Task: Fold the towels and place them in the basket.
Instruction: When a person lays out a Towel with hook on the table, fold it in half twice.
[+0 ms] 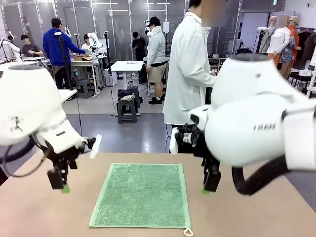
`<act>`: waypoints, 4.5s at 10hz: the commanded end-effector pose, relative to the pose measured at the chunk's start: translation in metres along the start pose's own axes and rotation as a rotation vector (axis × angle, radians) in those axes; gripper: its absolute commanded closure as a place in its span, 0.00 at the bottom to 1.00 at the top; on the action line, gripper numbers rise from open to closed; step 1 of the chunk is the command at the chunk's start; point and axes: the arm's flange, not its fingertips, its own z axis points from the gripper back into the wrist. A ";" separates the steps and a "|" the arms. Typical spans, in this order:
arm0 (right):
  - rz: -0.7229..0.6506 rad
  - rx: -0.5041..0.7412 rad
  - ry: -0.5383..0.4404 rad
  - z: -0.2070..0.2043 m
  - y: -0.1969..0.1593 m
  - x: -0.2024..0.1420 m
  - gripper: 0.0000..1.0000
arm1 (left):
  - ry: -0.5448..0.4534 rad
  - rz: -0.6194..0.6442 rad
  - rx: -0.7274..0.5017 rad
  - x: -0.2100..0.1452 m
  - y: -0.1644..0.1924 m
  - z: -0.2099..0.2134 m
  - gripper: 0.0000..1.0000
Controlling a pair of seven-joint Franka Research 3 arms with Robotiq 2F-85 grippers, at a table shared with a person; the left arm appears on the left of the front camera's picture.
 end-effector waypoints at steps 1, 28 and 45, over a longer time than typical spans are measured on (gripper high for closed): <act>-0.006 -0.015 0.006 -0.034 0.011 0.011 0.00 | -0.024 0.027 0.016 0.014 -0.002 -0.029 0.00; 0.136 0.076 0.053 -0.165 0.035 0.028 0.08 | 0.019 -0.109 -0.070 0.048 -0.042 -0.140 0.20; 0.109 0.131 0.056 -0.161 0.028 0.023 0.43 | -0.005 -0.102 -0.071 0.052 -0.035 -0.129 0.49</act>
